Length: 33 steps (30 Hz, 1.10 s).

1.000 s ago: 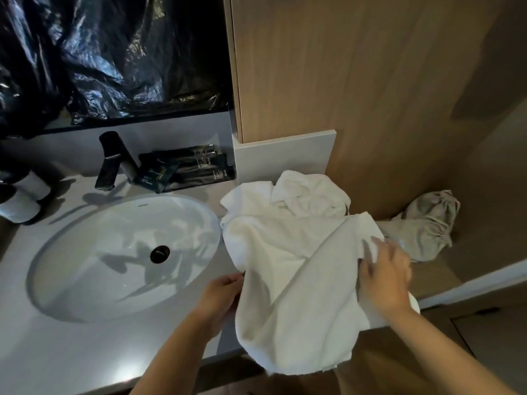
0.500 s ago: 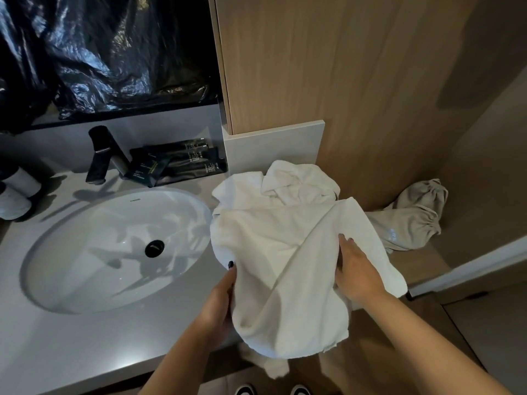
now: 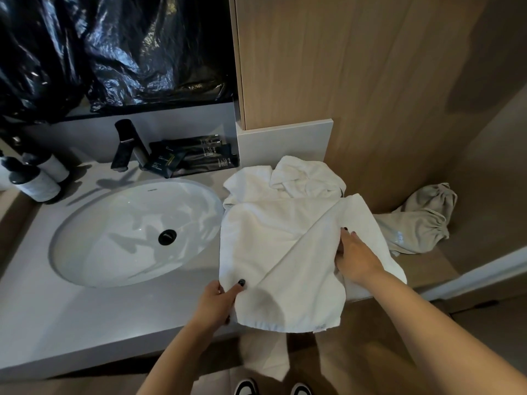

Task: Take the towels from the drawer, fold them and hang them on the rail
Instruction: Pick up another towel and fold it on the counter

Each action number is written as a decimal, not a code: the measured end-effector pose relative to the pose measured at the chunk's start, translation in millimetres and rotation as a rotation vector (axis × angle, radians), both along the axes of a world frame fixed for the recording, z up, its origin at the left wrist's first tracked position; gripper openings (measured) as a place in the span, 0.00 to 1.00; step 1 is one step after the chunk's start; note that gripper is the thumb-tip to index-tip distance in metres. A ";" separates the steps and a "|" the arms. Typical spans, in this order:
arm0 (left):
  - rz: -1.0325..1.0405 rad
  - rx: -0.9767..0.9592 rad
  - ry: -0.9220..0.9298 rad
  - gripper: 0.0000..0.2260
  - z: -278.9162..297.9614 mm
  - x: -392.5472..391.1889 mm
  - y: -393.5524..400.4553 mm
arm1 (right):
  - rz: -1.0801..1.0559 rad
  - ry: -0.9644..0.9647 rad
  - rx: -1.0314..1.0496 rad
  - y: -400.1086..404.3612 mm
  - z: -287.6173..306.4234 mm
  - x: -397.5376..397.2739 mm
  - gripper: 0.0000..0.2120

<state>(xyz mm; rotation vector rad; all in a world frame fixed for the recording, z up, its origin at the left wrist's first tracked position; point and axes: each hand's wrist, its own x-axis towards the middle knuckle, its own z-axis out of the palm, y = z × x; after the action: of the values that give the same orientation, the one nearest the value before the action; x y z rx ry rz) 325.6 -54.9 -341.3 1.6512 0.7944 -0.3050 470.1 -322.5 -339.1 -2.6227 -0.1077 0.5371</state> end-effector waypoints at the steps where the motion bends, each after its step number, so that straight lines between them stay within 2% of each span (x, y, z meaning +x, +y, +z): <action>1: 0.034 -0.052 0.004 0.17 2.1 0.1 -0.9 | 0.007 0.003 0.007 -0.3 0.8 0.7 0.26; 4: 0.122 -0.396 0.071 0.15 4.9 -10.8 -2.6 | 0.038 0.021 0.019 -3.7 2.9 2.1 0.27; 6: 0.085 -0.553 0.142 0.17 3.7 -22.7 -6.1 | 0.061 0.038 0.021 -5.9 3.1 4.1 0.29; 8: 0.045 -0.587 0.143 0.18 0.2 -29.4 -11.1 | 0.078 0.050 0.012 -7.4 2.6 5.1 0.30; 10: 0.084 -0.588 0.107 0.14 -0.9 -30.7 -16.4 | 0.097 0.057 -0.005 -9.0 2.6 6.3 0.32; 13: 0.321 -0.667 0.066 0.05 0.9 -26.9 -19.4 | 0.134 0.070 -0.025 -10.8 3.1 8.3 0.34; 15: 0.455 -0.670 0.045 0.05 3.6 -23.4 -20.5 | 0.147 0.085 -0.025 -11.4 3.5 9.1 0.36; 16: 0.479 -0.605 0.031 0.06 5.0 -22.9 -22.3 | 0.147 0.091 -0.020 -11.4 3.3 8.8 0.36; 18: 0.419 -0.290 -0.019 0.15 2.9 -26.3 -26.2 | 0.138 0.092 -0.009 -11.0 2.1 7.2 0.39; 20: 0.221 0.133 -0.201 0.28 -2.4 -36.9 -33.2 | 0.138 0.086 -0.009 -11.0 1.1 7.8 0.41; 22: -0.060 0.444 -0.379 0.38 -12.1 -50.2 -41.8 | 0.152 0.087 -0.016 -11.3 -0.2 8.8 0.40; 25: -0.256 0.733 -0.338 0.51 -25.1 -53.1 -51.8 | 0.153 0.100 -0.029 -12.3 -1.5 11.5 0.39; 27: -0.323 0.910 -0.317 0.53 -29.7 -51.1 -55.6 | 0.150 0.110 -0.040 -12.2 -2.4 12.9 0.39; 30: -0.448 1.121 -0.405 0.52 -31.6 -45.9 -54.8 | 0.138 0.124 -0.037 -11.6 -2.5 14.0 0.39; 33: -0.650 1.235 -0.602 0.44 -34.8 -35.9 -45.2 | 0.136 0.130 -0.033 -12.1 -2.6 14.4 0.38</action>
<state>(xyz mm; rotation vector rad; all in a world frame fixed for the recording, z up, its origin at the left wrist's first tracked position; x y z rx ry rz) 289.6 -100.1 -376.1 2.9369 -0.1522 0.3399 484.6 -334.6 -341.7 -2.6168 -0.2395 0.7609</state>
